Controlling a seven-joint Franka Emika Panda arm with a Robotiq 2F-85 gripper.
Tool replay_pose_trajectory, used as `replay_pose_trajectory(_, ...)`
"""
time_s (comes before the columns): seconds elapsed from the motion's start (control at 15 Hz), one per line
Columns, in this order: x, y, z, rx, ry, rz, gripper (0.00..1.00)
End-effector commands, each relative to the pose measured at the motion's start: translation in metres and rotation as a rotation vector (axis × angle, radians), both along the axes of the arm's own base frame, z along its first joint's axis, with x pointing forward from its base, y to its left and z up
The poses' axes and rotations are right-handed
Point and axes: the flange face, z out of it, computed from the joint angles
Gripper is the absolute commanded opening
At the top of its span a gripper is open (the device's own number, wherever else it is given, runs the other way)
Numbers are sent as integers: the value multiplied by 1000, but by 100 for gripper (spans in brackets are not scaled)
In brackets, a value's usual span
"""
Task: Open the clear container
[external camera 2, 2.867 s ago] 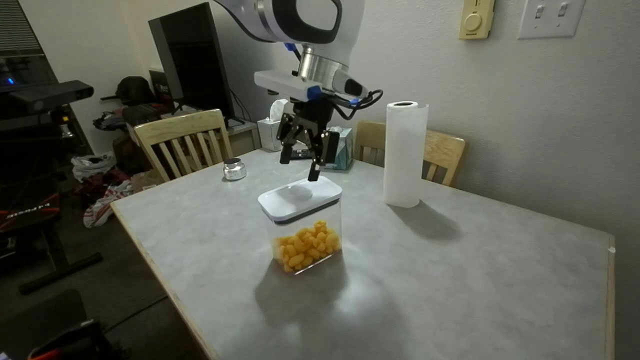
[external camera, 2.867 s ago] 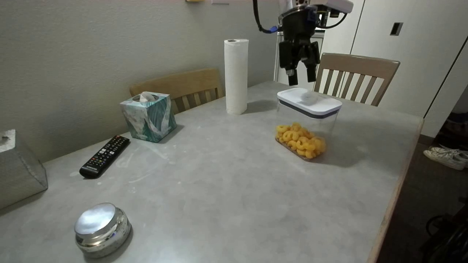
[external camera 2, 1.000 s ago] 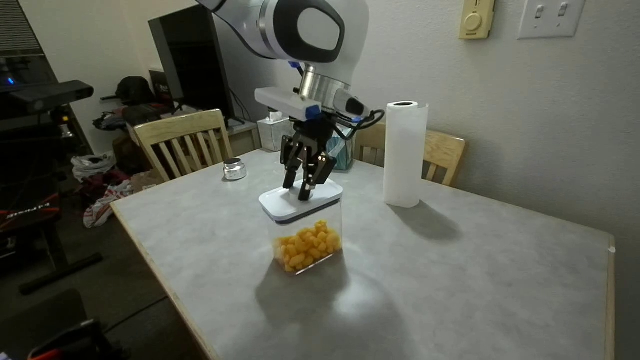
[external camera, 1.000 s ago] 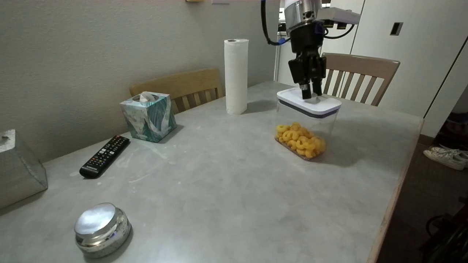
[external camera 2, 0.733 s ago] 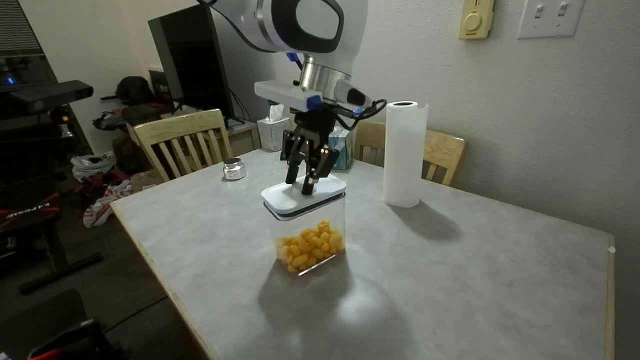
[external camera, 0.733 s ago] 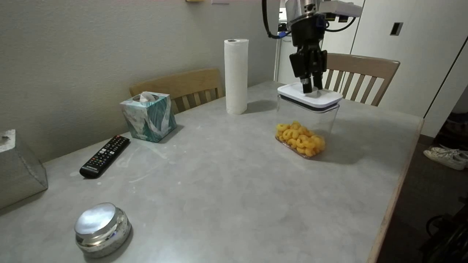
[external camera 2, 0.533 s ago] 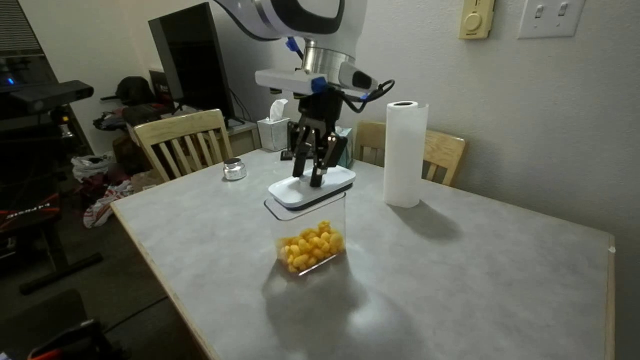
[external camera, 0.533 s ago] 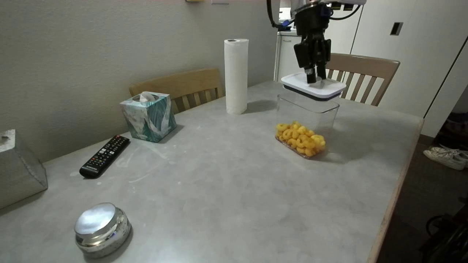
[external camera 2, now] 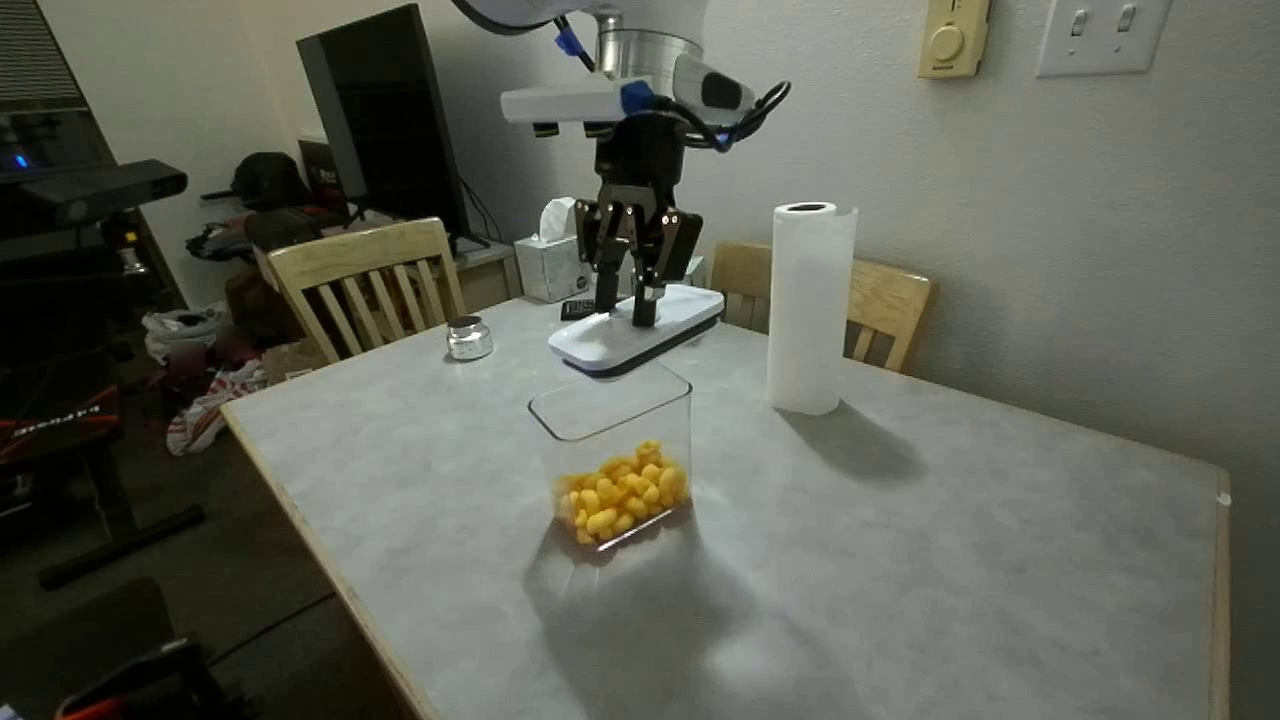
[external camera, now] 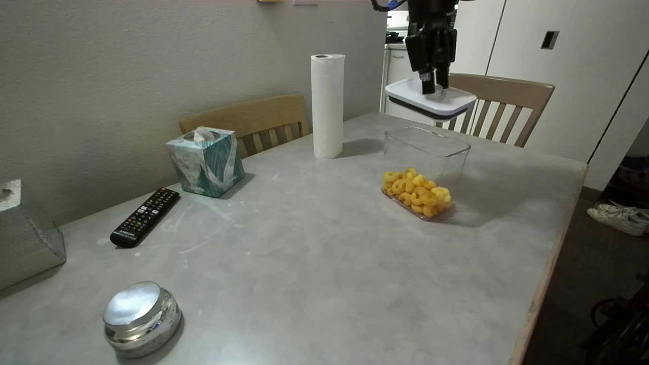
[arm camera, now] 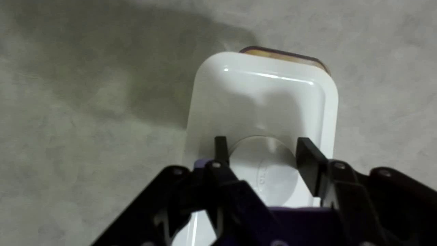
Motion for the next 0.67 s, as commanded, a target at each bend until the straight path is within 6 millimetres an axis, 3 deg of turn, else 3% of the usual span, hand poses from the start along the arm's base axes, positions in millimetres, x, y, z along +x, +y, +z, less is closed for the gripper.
replay_pose_trajectory(0.0, 6, 8, 16, -1, -29, 22, 27)
replay_pose_trajectory(0.6, 46, 44, 30, 41, -94, 162, 27)
